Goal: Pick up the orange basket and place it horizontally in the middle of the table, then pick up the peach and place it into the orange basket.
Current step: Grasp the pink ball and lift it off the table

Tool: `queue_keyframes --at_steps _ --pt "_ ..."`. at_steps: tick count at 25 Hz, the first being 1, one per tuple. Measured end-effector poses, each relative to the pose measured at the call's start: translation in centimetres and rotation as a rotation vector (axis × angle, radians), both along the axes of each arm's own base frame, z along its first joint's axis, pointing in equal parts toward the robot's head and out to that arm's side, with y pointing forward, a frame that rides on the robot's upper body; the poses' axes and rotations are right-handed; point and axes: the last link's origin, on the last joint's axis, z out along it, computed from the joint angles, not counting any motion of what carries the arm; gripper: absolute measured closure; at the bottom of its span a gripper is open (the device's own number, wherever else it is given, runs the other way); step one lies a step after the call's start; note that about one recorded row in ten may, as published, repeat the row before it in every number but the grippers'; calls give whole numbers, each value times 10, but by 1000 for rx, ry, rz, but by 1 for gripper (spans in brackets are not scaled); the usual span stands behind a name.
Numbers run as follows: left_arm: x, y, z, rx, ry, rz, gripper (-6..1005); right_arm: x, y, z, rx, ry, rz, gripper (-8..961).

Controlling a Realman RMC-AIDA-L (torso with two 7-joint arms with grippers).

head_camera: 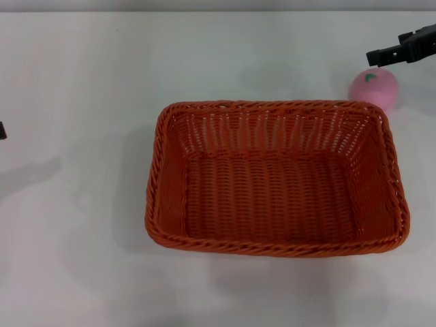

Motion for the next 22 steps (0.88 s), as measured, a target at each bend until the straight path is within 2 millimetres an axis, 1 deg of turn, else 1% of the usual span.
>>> queue_keyframes --at_steps 4,9,13,22 --pt "0 1 0 -2 0 -6 521 1 2 -6 7 -12 2 101" --pt "0 0 -1 -9 -5 -15 522 1 5 -20 -22 -31 5 99" --pt "0 -2 -1 -6 -15 -15 522 6 7 -25 -20 -42 -6 100" --pt "2 -2 -2 -9 -26 -23 522 10 13 -22 21 -84 -21 101"
